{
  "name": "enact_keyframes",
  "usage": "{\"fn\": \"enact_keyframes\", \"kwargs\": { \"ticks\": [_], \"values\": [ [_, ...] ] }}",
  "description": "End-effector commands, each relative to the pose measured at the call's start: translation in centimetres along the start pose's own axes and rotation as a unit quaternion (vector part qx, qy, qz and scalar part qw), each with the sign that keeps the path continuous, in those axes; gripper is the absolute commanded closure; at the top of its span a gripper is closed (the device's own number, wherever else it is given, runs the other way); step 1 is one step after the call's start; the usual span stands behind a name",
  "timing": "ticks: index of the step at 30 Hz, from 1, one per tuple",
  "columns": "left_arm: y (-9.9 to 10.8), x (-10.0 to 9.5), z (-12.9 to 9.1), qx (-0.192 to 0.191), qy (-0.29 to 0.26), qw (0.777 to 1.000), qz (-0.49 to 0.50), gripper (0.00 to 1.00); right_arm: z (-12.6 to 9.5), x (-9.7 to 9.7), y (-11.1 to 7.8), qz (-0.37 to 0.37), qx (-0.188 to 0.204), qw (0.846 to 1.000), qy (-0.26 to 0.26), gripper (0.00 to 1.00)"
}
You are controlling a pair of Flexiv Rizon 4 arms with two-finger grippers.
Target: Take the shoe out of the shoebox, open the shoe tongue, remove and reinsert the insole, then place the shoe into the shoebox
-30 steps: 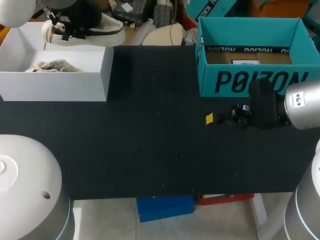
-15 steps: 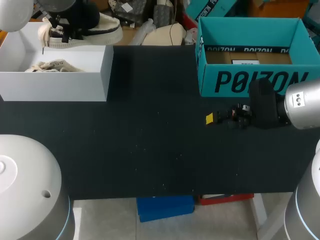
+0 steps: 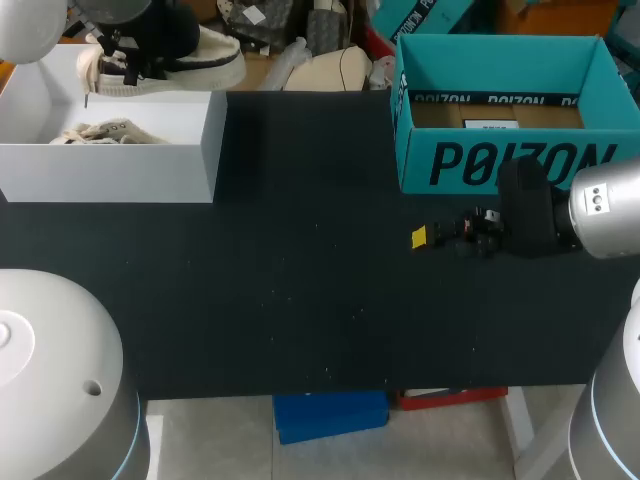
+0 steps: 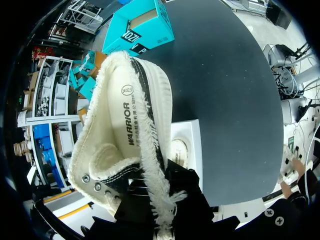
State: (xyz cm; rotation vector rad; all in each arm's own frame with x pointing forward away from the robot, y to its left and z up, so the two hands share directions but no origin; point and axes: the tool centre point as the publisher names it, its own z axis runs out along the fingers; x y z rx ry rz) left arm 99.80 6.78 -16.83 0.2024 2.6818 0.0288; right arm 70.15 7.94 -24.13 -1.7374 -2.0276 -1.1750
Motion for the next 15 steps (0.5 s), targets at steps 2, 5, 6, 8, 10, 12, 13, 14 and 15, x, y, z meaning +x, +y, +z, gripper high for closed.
{"fn": "enact_keyframes", "kwargs": {
  "ticks": [2, 5, 6, 8, 10, 12, 13, 14, 15],
  "values": [
    [0.3, -0.2, 0.0, -0.003, -0.005, 1.0, -0.004, 1.0, 0.0, 0.1, 0.0, 0.0, 0.001, 1.0, -0.001, 0.0],
    [1.8, -0.8, 0.6, -0.008, -0.013, 1.0, -0.014, 1.0, 0.0, 0.1, 0.0, 0.0, 0.001, 1.0, -0.001, 0.0],
    [2.4, -1.0, 1.2, -0.017, -0.017, 1.0, -0.019, 1.0, 0.0, 0.1, 0.0, 0.0, 0.001, 1.0, -0.001, 0.0],
    [3.8, -1.3, 2.2, -0.041, -0.029, 0.998, -0.028, 1.0, 0.0, 0.1, 0.0, 0.0, 0.001, 1.0, -0.001, 0.0],
    [5.6, -1.7, 3.1, -0.047, -0.025, 0.998, -0.039, 1.0, 0.0, 0.1, 0.0, 0.0, 0.001, 1.0, -0.001, 0.0],
    [7.2, -1.9, 4.1, -0.065, -0.032, 0.997, -0.04, 1.0, 0.0, 0.1, 0.0, 0.0, 0.001, 1.0, -0.001, 0.0],
    [8.0, -2.1, 4.6, -0.068, -0.03, 0.996, -0.044, 1.0, 0.0, 0.1, 0.0, 0.0, 0.001, 1.0, -0.001, 0.0],
    [8.8, -2.4, 5.1, -0.076, -0.029, 0.996, -0.049, 1.0, 0.0, 0.1, 0.0, 0.0, 0.001, 1.0, -0.001, 0.0],
    [9.5, -2.6, 5.6, -0.08, -0.026, 0.995, -0.053, 1.0, 0.0, 0.1, 0.0, 0.0, 0.001, 1.0, -0.001, 0.0]
  ]
}}
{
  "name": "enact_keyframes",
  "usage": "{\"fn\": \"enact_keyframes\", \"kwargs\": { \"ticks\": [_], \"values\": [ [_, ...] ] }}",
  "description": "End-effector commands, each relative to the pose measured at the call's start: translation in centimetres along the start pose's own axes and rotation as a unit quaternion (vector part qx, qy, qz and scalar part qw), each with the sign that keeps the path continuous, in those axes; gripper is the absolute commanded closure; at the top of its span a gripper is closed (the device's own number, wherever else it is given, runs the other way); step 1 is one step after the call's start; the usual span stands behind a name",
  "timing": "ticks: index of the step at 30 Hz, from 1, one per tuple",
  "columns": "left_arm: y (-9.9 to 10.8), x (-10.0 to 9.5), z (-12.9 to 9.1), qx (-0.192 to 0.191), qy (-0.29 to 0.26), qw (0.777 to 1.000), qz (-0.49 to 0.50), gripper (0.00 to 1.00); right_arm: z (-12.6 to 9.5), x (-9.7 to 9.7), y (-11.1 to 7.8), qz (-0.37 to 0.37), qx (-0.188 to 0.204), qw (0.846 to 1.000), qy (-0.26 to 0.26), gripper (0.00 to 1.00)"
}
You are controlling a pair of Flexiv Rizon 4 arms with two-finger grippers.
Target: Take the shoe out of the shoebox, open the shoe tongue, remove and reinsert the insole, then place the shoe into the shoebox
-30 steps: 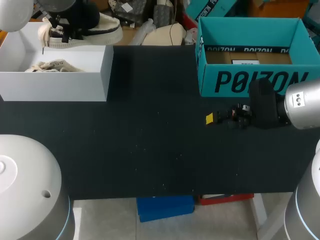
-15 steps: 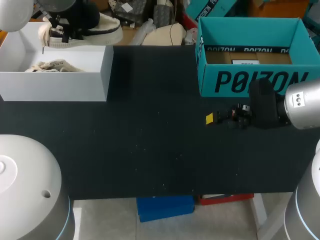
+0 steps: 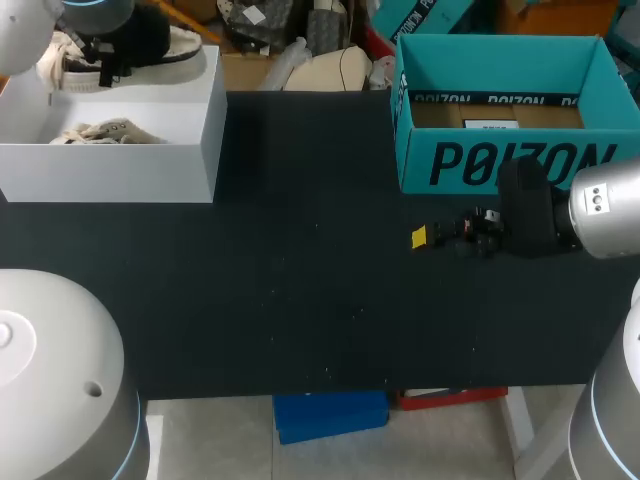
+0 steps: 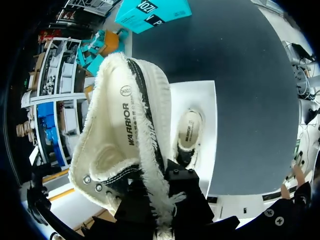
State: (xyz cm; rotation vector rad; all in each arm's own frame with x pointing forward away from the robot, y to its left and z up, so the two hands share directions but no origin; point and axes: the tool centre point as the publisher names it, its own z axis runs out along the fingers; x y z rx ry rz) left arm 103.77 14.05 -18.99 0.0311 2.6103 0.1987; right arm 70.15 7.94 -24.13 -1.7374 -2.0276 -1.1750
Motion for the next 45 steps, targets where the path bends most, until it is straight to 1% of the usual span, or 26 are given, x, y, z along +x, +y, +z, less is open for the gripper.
{"fn": "enact_keyframes", "kwargs": {
  "ticks": [1, 5, 7, 9, 10, 11, 13, 15, 20, 21, 26, 28, 33, 38, 39, 41, 45],
  "values": [
    [2.0, -1.4, 2.9, -0.008, 0.004, 1.0, -0.009, 1.0, 0.0, 0.1, 0.0, 0.0, 0.001, 1.0, -0.001, 0.0],
    [3.8, -2.3, 5.3, -0.028, 0.002, 1.0, -0.006, 1.0, 0.0, 0.1, 0.0, 0.0, 0.001, 1.0, -0.001, 0.0],
    [4.5, -2.8, 6.6, -0.026, 0.005, 1.0, 0.001, 1.0, 0.0, 0.1, 0.0, 0.0, 0.001, 1.0, -0.001, 0.0],
    [4.9, -3.4, 7.9, -0.031, -0.006, 0.999, 0.008, 1.0, 0.0, 0.1, 0.0, 0.0, 0.001, 1.0, -0.001, 0.0],
    [5.1, -3.8, 8.5, -0.023, 0.009, 1.0, -0.003, 1.0, 0.0, 0.1, 0.0, 0.0, 0.001, 1.0, -0.001, 0.0],
    [5.1, -4.0, 9.0, -0.021, 0.007, 1.0, 0.008, 1.0, 0.0, 0.1, 0.0, 0.0, 0.001, 1.0, -0.001, 0.0],
    [4.7, -4.1, 10.1, -0.023, -0.008, 0.999, 0.029, 1.0, 0.0, 0.1, 0.0, 0.0, 0.001, 1.0, -0.001, 0.0],
    [4.4, -4.4, 11.1, -0.015, 0.0, 0.999, 0.031, 1.0, 0.0, 0.1, 0.0, 0.0, 0.001, 1.0, -0.001, 0.0],
    [3.4, -4.2, 13.3, -0.019, -0.006, 0.998, 0.053, 1.0, 0.0, 0.1, 0.0, 0.0, 0.001, 1.0, -0.001, 0.0],
    [3.3, -4.1, 13.9, -0.011, 0.003, 0.999, 0.051, 1.0, 0.0, 0.1, 0.0, 0.0, 0.001, 1.0, -0.001, 0.0],
    [2.6, -3.9, 16.5, -0.026, 0.021, 0.998, 0.055, 1.0, 0.0, 0.1, 0.0, 0.0, 0.001, 1.0, -0.001, 0.0],
    [2.4, -3.7, 17.5, -0.02, 0.031, 0.998, 0.053, 1.0, 0.0, 0.1, 0.0, 0.0, 0.001, 1.0, -0.001, 0.0],
    [2.0, -3.4, 20.0, -0.026, 0.044, 0.997, 0.053, 1.0, 0.0, 0.1, 0.0, 0.0, 0.001, 1.0, -0.001, 0.0],
    [1.2, -2.8, 21.8, -0.023, 0.057, 0.996, 0.057, 1.0, 0.0, 0.1, 0.0, 0.0, 0.001, 1.0, -0.001, 0.0],
    [1.0, -2.7, 22.2, -0.028, 0.059, 0.996, 0.059, 1.0, 0.0, 0.1, 0.0, 0.0, 0.001, 1.0, -0.001, 0.0],
    [0.8, -2.4, 22.9, -0.021, 0.071, 0.996, 0.057, 1.0, 0.0, 0.1, 0.0, 0.0, 0.001, 1.0, -0.001, 0.0],
    [0.4, -2.0, 23.9, -0.019, 0.082, 0.995, 0.057, 1.0, 0.0, 0.1, 0.0, 0.0, 0.001, 1.0, -0.001, 0.0]
  ]
}}
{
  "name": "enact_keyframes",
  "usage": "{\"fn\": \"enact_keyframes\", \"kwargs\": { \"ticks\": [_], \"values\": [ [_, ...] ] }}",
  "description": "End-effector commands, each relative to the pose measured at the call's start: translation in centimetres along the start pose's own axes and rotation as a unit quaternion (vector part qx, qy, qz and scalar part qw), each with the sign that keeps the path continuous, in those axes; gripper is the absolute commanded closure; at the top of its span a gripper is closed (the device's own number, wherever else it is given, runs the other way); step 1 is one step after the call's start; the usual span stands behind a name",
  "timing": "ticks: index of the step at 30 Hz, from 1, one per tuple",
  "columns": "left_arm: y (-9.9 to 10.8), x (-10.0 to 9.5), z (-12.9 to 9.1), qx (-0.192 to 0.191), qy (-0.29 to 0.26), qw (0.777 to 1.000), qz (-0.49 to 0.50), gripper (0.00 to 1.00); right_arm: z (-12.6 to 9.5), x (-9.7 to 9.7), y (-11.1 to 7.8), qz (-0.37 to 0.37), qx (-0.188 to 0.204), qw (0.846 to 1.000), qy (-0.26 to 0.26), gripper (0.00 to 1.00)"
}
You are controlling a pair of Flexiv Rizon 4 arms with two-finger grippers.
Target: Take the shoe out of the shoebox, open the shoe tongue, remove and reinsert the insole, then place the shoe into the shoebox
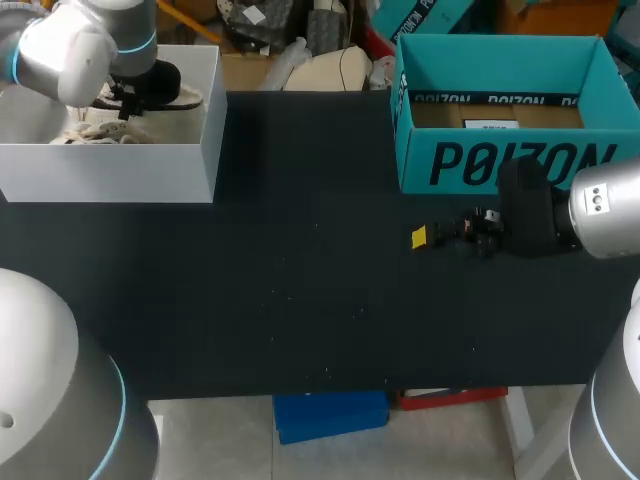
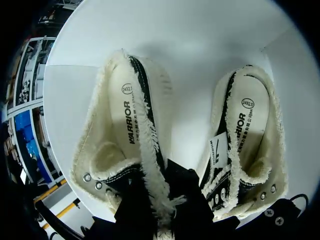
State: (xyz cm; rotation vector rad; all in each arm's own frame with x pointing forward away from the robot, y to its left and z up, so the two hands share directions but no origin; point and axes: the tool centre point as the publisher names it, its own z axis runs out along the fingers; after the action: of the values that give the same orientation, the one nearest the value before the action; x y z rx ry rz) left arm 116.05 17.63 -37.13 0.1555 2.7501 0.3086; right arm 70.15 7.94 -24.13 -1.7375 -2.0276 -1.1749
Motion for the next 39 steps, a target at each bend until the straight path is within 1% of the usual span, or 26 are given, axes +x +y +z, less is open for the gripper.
{"fn": "enact_keyframes", "kwargs": {
  "ticks": [1, 5, 6, 7, 8, 12, 15, 18, 20, 23, 24, 25, 29, 30, 31, 34, 36, 37, 39],
  "values": [
    [-0.3, -0.8, 1.8, 0.002, 0.009, 1.0, 0.003, 1.0, 0.0, 0.1, 0.0, 0.0, 0.001, 1.0, -0.001, 0.0],
    [-0.6, -0.5, 2.3, -0.002, 0.015, 1.0, 0.005, 1.0, 0.0, 0.1, 0.0, 0.0, 0.001, 1.0, -0.001, 0.0],
    [-0.6, -0.4, 2.4, -0.001, 0.02, 1.0, 0.003, 0.88, 0.0, 0.1, 0.0, 0.0, 0.001, 1.0, -0.001, 0.0],
    [-0.6, -0.4, 2.4, 0.002, 0.023, 1.0, 0.0, 0.49, 0.0, 0.1, 0.0, 0.0, 0.001, 1.0, -0.001, 0.0],
    [-0.6, -0.4, 2.2, 0.007, 0.023, 1.0, 0.002, 0.0, 0.0, 0.1, 0.0, 0.0, 0.001, 1.0, -0.001, 0.0],
    [-0.5, -0.2, 1.3, 0.017, 0.029, 0.999, 0.001, 0.0, 0.0, 0.1, 0.0, 0.0, 0.001, 1.0, -0.001, 0.0],
    [-0.4, -0.3, 0.1, 0.025, 0.039, 0.999, -0.008, 0.0, 0.0, 0.1, 0.0, 0.0, 0.001, 1.0, -0.001, 0.0],
    [-0.5, -0.6, -1.8, 0.028, 0.042, 0.999, -0.011, 0.0, 0.0, 0.1, 0.0, 0.0, 0.001, 1.0, -0.001, 0.0],
    [-0.6, -0.9, -3.1, 0.015, 0.041, 0.999, -0.011, 0.0, 0.0, 0.1, 0.0, 0.0, 0.001, 1.0, -0.001, 0.0],
    [-0.7, -1.2, -5.5, -0.016, 0.063, 0.998, -0.024, 0.0, 0.0, 0.1, 0.0, 0.0, 0.001, 1.0, -0.001, 0.0],
    [-0.8, -1.1, -6.5, -0.008, 0.064, 0.998, -0.026, 0.0, 0.0, 0.1, 0.0, 0.0, 0.001, 1.0, -0.001, 0.0],
    [-0.9, -1.0, -7.5, 0.008, 0.062, 0.998, -0.029, 0.0, 0.0, 0.1, 0.0, 0.0, 0.001, 1.0, -0.001, 0.0],
    [-2.0, 0.2, -11.3, 0.047, 0.062, 0.996, -0.034, 0.0, 0.0, 0.1, 0.0, 0.0, 0.001, 1.0, -0.001, 0.0],
    [-2.4, 0.5, -12.2, 0.062, 0.067, 0.995, -0.034, 0.0, 0.0, 0.1, 0.0, 0.0, 0.001, 1.0, -0.001, 0.0],
    [-2.8, 0.8, -13.1, 0.068, 0.072, 0.994, -0.036, 0.0, 0.0, 0.1, 0.0, 0.0, 0.001, 1.0, -0.001, 0.0],
    [-4.1, 1.9, -15.7, 0.079, 0.08, 0.993, -0.041, 0.0, 0.0, 0.1, 0.0, 0.0, 0.001, 1.0, -0.001, 0.0],
    [-5.1, 2.7, -17.4, 0.076, 0.08, 0.993, -0.042, 0.0, 0.0, 0.1, 0.0, 0.0, 0.001, 1.0, -0.001, 0.0],
    [-5.5, 3.1, -18.2, 0.081, 0.079, 0.993, -0.044, 0.0, 0.0, 0.1, 0.0, 0.0, 0.001, 1.0, -0.001, 0.0],
    [-6.4, 3.9, -19.6, 0.073, 0.082, 0.992, -0.059, 0.0, 0.0, 0.1, 0.0, 0.0, 0.001, 1.0, -0.001, 0.0]
  ]
}}
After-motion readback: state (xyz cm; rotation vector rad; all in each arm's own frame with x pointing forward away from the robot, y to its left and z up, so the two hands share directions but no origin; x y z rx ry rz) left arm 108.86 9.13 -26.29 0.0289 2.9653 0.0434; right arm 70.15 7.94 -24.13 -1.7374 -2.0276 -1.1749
